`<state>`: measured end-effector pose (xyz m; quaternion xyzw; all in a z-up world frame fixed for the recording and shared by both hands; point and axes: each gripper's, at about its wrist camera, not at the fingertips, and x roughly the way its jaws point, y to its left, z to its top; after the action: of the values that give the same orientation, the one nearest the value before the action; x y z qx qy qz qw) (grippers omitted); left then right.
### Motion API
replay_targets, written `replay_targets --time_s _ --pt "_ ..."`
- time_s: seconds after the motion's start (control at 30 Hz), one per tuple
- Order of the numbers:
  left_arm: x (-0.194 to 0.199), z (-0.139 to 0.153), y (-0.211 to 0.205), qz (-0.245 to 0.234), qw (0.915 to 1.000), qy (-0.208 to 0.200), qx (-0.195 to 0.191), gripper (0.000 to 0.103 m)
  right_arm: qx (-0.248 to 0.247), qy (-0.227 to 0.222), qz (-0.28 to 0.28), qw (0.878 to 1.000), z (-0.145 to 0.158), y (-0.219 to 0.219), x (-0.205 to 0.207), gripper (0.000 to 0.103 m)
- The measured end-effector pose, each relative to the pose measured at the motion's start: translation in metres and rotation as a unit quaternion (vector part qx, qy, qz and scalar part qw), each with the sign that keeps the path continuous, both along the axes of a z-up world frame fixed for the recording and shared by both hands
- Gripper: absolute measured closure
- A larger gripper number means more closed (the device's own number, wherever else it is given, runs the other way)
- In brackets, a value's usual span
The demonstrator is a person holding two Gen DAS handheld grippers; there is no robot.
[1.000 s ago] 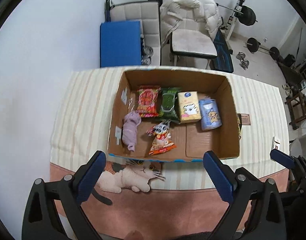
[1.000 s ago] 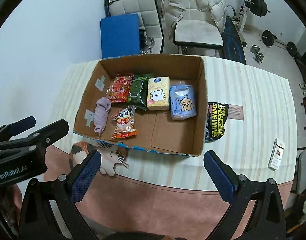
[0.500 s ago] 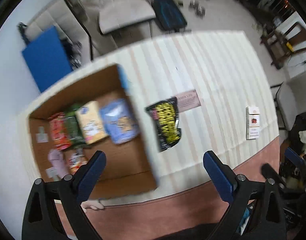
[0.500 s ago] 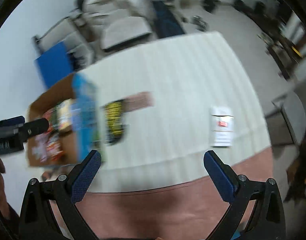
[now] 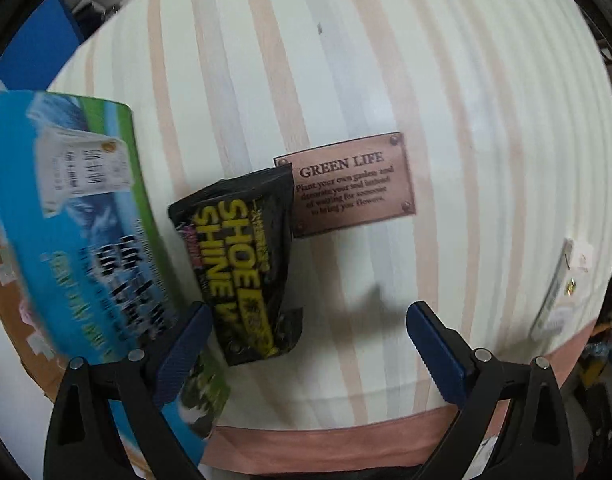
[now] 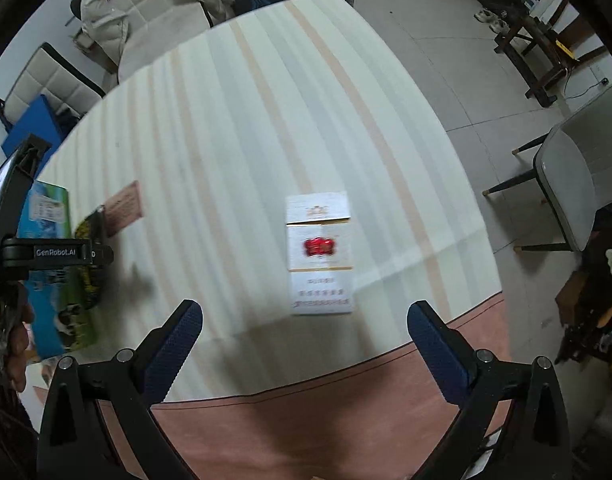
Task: Organize soft objects
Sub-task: 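Move both tools back toward the black SHOE SHINE pack, then grasp the black SHOE SHINE pack with the left gripper while the right grasps the white card box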
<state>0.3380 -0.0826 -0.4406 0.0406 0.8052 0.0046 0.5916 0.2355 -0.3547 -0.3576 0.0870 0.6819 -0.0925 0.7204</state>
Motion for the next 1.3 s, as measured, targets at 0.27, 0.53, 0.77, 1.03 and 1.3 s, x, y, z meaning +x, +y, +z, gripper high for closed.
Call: replay_targets --time_s 0.27,0.53,0.77,1.03,1.3 --pt "0.002 -0.023 0.015 0.054 0.9985 0.000 0.003 0.003 -0.004 0.021 0.023 1.000 -0.023 -0.005 0.020 0.000" --pt "-0.021 -0.011 -0.012 0.032 0.9966 -0.013 -0.075 0.007 -0.008 0.080 0.020 0.997 -0.083 -0.009 0.038 0.000" --pt "-0.024 -0.001 0.008 0.053 0.9946 -0.027 -0.084 0.007 -0.012 0.107 0.023 0.994 -0.110 -0.007 0.039 0.000" --pt "-0.023 -0.032 0.019 0.063 0.9961 0.006 -0.061 0.007 0.002 0.110 -0.001 0.994 -0.122 -0.009 0.029 0.000" --pt "0.008 -0.045 0.020 0.145 0.9858 -0.011 -0.084 0.027 0.014 0.097 -0.035 0.995 -0.118 -0.016 0.027 0.000"
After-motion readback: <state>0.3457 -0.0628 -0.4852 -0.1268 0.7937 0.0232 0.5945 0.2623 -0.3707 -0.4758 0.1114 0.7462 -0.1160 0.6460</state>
